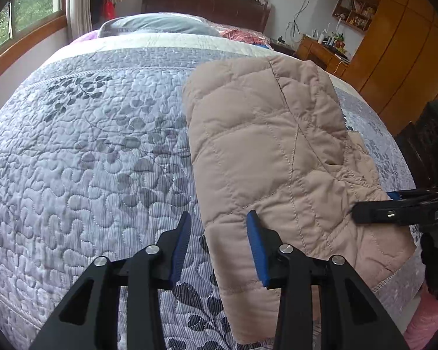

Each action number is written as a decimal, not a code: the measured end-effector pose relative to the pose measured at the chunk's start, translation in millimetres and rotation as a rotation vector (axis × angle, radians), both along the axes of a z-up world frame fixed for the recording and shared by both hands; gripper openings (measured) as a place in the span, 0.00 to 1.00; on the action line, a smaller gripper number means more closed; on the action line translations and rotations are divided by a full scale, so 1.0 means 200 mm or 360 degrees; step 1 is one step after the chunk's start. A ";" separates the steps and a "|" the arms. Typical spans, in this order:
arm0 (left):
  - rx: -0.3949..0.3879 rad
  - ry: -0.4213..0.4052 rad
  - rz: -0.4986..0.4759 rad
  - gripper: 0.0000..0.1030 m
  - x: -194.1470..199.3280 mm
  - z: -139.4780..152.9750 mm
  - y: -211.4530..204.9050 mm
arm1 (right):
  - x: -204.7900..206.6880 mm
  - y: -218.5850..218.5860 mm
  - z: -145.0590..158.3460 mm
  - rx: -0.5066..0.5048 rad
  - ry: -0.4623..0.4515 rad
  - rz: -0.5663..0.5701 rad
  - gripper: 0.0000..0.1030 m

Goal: Fold large clothes

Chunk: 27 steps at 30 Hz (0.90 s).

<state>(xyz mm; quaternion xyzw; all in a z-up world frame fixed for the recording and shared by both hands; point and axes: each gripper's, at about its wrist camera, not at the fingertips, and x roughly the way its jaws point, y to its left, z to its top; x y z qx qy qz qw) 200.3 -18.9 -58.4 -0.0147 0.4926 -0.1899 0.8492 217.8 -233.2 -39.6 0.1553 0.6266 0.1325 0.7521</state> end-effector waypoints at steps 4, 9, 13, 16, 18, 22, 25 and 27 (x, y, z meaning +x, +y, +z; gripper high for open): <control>0.0008 -0.0014 -0.0005 0.38 -0.01 0.00 0.00 | 0.03 0.06 -0.02 -0.0062 -0.0030 0.0059 0.43; 0.0000 -0.0025 -0.0013 0.38 -0.03 0.01 0.00 | -0.01 0.14 0.10 -0.0160 -0.0225 0.0181 0.26; -0.0028 -0.0049 -0.0036 0.38 -0.05 0.05 -0.01 | -0.05 0.14 0.20 -0.0159 -0.0329 0.0226 0.24; -0.0061 -0.0077 -0.0043 0.38 -0.07 0.09 -0.01 | -0.07 0.13 0.28 -0.0155 -0.0387 0.0232 0.23; -0.0092 -0.0099 -0.0045 0.38 -0.09 0.13 0.00 | -0.09 0.13 0.34 -0.0153 -0.0428 0.0236 0.23; -0.0132 -0.0145 -0.0067 0.38 -0.12 0.19 -0.01 | -0.13 0.09 0.44 -0.0149 -0.0519 0.0226 0.22; -0.0145 -0.0159 -0.0106 0.39 -0.12 0.21 -0.04 | -0.18 0.01 0.49 -0.0133 -0.0559 0.0176 0.22; -0.0149 -0.0155 -0.0137 0.39 -0.13 0.20 -0.08 | -0.21 -0.07 0.48 -0.0121 -0.0555 0.0125 0.22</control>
